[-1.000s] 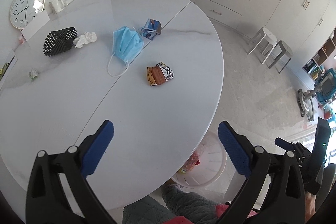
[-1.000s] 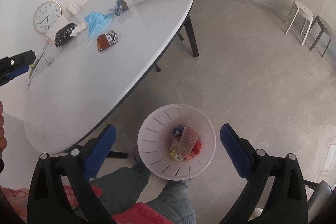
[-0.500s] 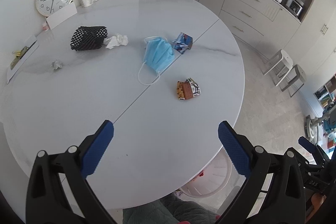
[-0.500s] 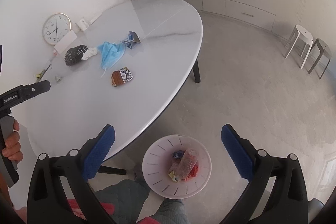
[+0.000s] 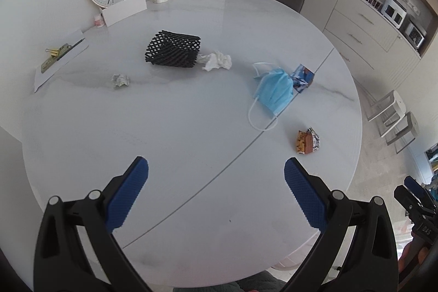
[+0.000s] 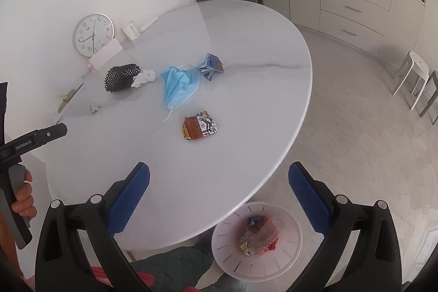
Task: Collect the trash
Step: 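Move both open tools back over the table toward the remaining trash, then grasp the crumpled paper ball with the left tool while the right tool grasps the blue mask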
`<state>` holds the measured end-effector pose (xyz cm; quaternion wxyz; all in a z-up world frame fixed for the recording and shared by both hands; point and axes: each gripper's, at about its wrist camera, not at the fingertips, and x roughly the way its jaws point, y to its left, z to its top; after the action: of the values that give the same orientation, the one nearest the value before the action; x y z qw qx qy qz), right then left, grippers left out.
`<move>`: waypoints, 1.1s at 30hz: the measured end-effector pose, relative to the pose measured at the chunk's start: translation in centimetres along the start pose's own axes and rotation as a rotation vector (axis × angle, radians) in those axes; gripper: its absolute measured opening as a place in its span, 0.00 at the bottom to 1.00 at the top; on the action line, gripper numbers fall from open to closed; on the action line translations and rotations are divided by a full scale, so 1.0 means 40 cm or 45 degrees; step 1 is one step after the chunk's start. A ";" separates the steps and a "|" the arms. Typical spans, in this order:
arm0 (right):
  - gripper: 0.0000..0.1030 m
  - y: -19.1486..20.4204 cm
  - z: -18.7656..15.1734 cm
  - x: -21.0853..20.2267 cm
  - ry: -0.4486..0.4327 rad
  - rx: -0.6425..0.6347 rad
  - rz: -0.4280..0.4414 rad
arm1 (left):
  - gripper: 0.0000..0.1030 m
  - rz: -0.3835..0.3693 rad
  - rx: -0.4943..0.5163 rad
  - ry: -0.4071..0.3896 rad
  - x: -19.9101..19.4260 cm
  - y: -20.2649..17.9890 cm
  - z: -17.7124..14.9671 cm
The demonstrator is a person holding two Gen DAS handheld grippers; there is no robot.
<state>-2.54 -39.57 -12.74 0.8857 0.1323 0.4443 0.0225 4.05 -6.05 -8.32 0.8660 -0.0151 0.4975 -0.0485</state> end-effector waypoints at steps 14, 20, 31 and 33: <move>0.98 0.207 0.147 0.212 0.084 -0.063 0.034 | 0.93 0.110 -0.093 -0.013 0.154 0.297 0.122; 0.98 0.271 0.218 0.326 0.106 -0.072 0.023 | 0.93 0.161 -0.133 -0.008 0.271 0.415 0.182; 0.98 0.277 0.313 0.537 0.167 -0.010 -0.068 | 0.92 0.170 -0.210 0.069 0.499 0.529 0.286; 0.98 0.270 0.324 0.564 0.179 -0.003 -0.090 | 0.92 0.178 -0.213 0.080 0.527 0.535 0.296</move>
<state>22.20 -28.40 -20.24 0.8527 0.1137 0.5098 0.0010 26.32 12.90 -22.08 0.8470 -0.0511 0.5264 0.0532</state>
